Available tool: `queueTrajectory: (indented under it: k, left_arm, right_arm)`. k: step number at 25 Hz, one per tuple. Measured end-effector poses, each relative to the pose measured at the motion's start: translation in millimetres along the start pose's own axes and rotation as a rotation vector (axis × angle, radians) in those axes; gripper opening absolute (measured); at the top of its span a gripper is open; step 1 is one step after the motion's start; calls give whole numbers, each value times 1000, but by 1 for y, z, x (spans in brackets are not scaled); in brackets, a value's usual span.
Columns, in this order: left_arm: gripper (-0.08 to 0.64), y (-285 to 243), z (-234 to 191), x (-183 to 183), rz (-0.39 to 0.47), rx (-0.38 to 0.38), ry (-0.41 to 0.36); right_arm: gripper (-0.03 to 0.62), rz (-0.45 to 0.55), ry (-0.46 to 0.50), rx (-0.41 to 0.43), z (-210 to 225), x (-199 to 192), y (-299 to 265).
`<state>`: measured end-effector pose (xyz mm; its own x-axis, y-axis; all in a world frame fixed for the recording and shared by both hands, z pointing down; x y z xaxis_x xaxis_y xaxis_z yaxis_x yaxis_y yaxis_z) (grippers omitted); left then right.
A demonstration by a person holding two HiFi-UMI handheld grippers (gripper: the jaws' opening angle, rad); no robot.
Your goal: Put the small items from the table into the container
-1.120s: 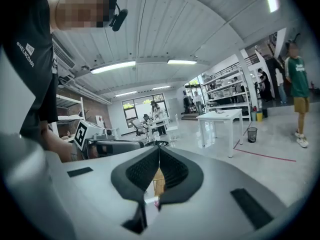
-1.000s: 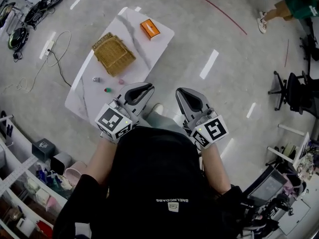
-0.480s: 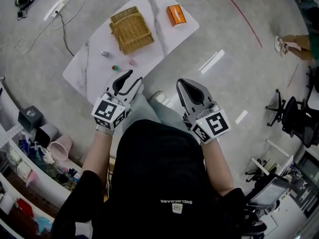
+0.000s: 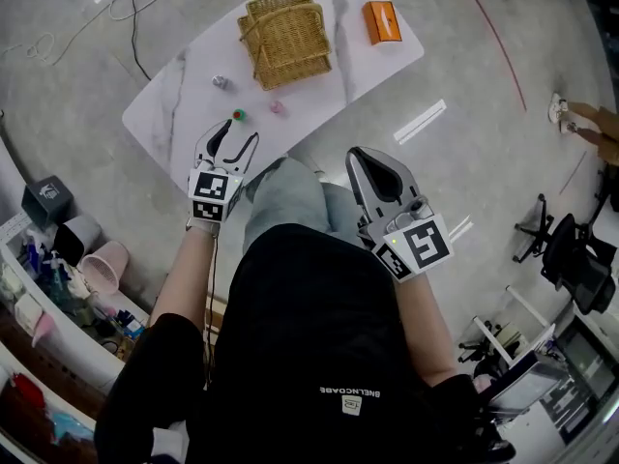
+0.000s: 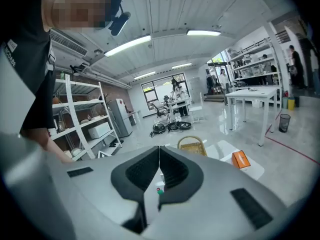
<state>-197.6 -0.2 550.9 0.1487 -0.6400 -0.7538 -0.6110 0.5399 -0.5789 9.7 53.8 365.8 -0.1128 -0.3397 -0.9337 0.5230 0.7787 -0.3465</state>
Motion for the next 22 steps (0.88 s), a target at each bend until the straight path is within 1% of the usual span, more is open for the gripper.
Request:
queueTrajectory:
  k: [3,6,11,16,19,22]
  left_arm:
    - [227,-21,-22,-31,-30,35,9]
    - [227,-42,-40,-58,-56,69,19]
    - [227,-76,-67,-90,-86,122,28]
    - [227,-108,-87,-123,-167,147,13]
    - [227,-122,-96,-136,-191,169,-3]
    - [225,-129,-103,-140,-184,194,-4]
  right_arm:
    - [10,2,-14,4,1,-20,-16]
    - [9,-10,-25,26,2,-45,-32]
    - [9,-23,-13,47,5,-77,-53]
    - [9,-31,-4,58,6,-97,-59]
    - [9,-36,-6,54,11,-104,-61]
    - [9,-45,-7,50,13,-109,-61]
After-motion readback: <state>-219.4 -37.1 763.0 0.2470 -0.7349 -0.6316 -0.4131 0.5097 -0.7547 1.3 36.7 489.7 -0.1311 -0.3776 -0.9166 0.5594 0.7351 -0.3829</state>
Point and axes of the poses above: the fingertips, and each gripper's own axes: y backward along the fingers, z to its right, x out of its top, the point moved 4 cm from there along y, backward along the fingers, and after that the axes turned 11 degrees about y, right-handed, at the moved point
